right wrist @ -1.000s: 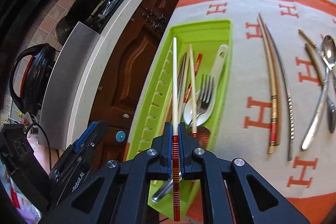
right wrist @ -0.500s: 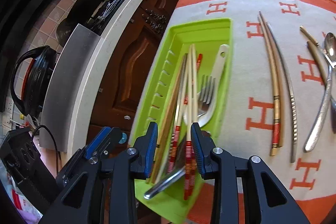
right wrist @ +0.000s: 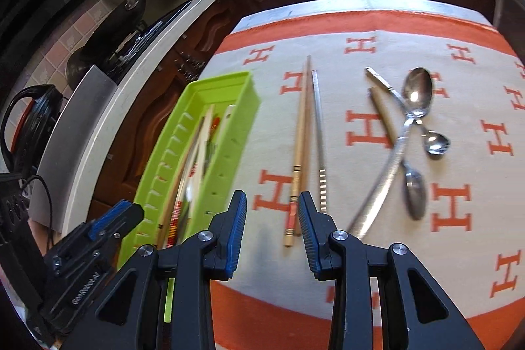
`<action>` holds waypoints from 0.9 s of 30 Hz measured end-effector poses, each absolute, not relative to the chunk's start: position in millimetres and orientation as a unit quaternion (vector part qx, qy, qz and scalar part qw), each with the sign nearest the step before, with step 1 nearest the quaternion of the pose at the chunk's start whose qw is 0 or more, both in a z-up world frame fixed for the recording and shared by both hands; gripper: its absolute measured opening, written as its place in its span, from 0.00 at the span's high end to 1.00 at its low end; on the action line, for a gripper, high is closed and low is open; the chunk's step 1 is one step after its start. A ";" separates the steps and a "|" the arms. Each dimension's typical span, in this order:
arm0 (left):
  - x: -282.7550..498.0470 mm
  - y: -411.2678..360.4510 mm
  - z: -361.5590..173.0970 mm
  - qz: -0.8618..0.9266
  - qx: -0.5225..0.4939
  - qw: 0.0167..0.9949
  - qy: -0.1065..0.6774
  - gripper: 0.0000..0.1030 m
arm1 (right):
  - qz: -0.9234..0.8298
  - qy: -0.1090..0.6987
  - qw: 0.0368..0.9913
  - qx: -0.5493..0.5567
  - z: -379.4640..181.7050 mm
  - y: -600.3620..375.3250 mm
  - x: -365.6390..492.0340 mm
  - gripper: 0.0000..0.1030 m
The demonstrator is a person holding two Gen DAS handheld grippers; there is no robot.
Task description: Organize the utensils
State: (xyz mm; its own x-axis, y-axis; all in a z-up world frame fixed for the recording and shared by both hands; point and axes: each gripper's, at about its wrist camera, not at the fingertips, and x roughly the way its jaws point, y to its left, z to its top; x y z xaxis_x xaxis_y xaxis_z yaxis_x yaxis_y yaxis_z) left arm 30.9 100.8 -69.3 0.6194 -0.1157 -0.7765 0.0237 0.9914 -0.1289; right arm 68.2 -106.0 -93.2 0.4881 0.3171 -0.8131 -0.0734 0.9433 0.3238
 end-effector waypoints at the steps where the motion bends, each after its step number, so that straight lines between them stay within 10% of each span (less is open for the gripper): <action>1: 32.2 95.6 -69.0 -0.045 -0.052 0.898 0.435 0.80 | 0.111 0.490 0.856 0.120 -94.7 -110.0 67.9 0.68; 27: 100.8 30.5 -83.8 -0.087 -0.066 0.875 0.471 0.80 | 0.099 0.485 0.869 -0.010 -156.4 -99.2 124.1 0.94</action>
